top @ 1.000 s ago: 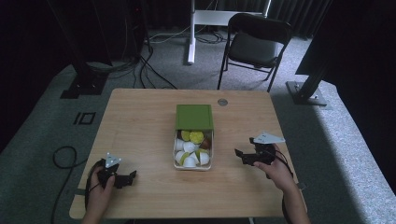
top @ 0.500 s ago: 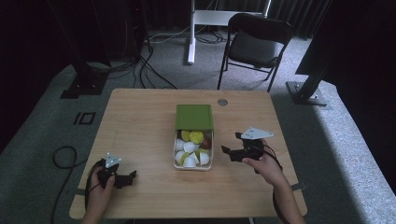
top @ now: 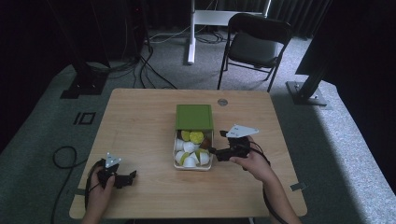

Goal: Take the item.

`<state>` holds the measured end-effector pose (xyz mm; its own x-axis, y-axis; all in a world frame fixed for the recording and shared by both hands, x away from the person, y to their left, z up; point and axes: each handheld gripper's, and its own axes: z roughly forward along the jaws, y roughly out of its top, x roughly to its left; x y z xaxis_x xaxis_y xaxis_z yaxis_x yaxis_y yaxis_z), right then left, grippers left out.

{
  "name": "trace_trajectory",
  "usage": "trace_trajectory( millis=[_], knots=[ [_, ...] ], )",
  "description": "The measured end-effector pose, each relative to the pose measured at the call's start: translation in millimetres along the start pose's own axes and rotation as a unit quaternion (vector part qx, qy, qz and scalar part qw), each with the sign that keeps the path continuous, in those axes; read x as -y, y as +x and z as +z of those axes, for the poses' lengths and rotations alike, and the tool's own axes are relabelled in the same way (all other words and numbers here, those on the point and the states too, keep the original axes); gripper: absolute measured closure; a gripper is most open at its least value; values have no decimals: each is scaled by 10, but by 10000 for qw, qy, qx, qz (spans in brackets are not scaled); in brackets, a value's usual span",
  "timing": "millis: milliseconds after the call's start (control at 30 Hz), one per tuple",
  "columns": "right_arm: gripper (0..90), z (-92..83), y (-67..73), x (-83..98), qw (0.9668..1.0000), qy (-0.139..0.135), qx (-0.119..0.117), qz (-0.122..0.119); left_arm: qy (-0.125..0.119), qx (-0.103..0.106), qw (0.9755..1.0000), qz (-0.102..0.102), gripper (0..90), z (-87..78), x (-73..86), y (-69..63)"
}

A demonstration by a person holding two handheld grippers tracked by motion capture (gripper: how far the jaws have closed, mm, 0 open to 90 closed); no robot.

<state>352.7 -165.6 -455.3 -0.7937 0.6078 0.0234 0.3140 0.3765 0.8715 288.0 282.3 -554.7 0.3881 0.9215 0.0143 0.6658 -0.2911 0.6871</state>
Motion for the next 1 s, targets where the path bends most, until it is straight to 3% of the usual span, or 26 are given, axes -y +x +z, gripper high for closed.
trace_trajectory(
  millis=[367,667,800,1000],
  knots=[
    [156,148,156,-102,9992,15,-308,-238,0,2,10000,0,13,0,0,0],
    [157,259,333,-180,9963,158,-552,-633,0,-3,10000,8,13,-1,-1,1],
    [214,283,388,-201,9954,162,-595,-731,0,2,10000,1,13,0,0,1],
    [256,371,542,-206,9881,390,-762,-1277,9,5,10000,0,14,-2,-1,1]
  ],
)
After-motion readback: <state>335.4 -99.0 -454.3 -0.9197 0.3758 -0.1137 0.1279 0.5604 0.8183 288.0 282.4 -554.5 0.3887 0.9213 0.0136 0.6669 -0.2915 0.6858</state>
